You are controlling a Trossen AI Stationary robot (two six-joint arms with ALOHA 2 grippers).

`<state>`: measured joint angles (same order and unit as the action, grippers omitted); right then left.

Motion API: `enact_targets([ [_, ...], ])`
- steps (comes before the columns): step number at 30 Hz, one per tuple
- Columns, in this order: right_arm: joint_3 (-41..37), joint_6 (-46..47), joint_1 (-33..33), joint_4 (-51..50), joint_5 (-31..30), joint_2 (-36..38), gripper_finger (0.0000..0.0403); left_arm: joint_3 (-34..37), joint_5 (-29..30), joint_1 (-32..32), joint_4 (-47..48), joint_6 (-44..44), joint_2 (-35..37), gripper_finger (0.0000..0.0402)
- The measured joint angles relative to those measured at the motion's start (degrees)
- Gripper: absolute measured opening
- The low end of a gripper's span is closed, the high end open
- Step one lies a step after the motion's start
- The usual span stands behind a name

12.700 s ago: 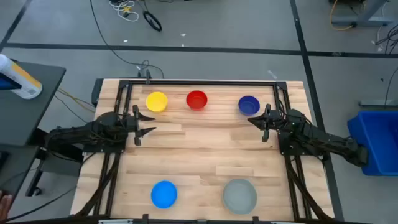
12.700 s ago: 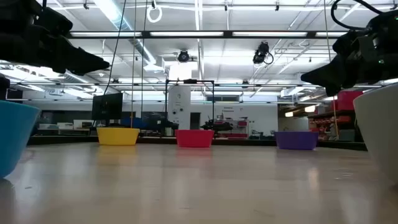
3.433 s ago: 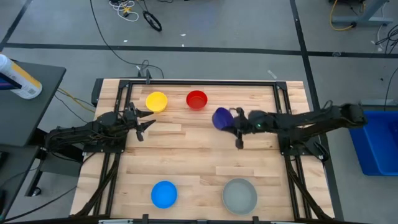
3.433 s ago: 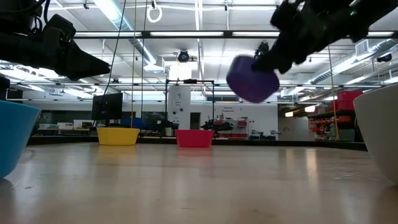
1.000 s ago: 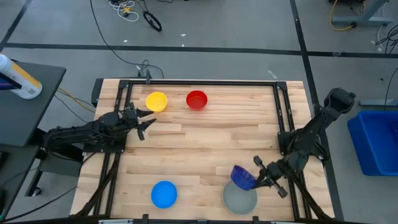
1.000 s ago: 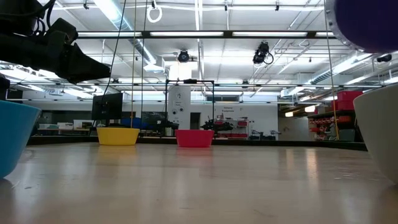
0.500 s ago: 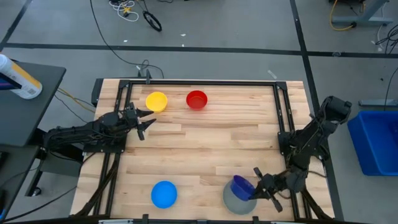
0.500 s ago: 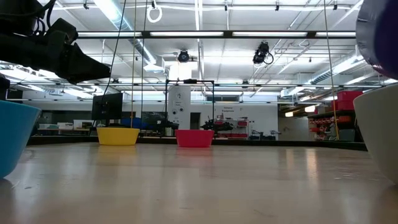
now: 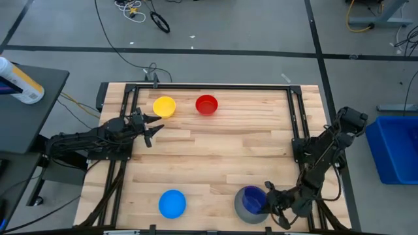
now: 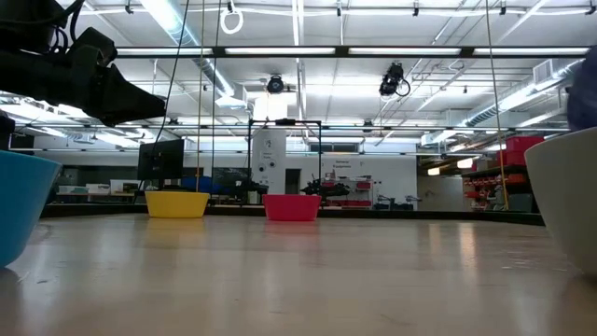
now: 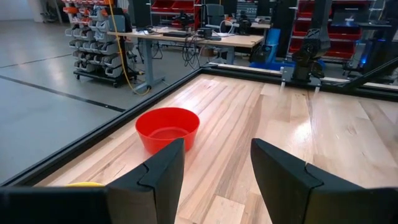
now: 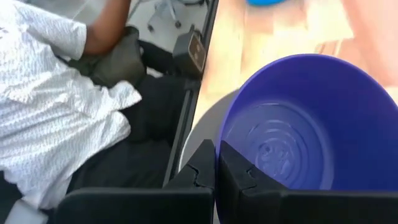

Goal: Nest bowls inside each other
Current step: Stack the blue bowl on the gray bowl

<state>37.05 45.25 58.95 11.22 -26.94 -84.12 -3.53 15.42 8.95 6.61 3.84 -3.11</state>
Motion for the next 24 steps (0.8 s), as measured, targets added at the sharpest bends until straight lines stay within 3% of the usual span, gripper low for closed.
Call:
enact_targets([
  [8, 2.9, 2.4, -3.6, -5.4, 7.2, -2.6, 0.0, 0.0, 0.0, 0.0, 0.0, -0.1, 0.0, 0.0192],
  [12, 3.0, 2.4, -4.9, -5.4, 8.1, -3.3, 0.0004, 0.0, 0.0, 0.0, 0.0, -0.3, 0.0, 0.0192],
  [24, 3.0, 2.5, -5.0, -5.0, 8.1, -3.3, 0.0111, 0.0, 0.0, 0.0, 0.1, -0.4, 0.0, 0.0192],
])
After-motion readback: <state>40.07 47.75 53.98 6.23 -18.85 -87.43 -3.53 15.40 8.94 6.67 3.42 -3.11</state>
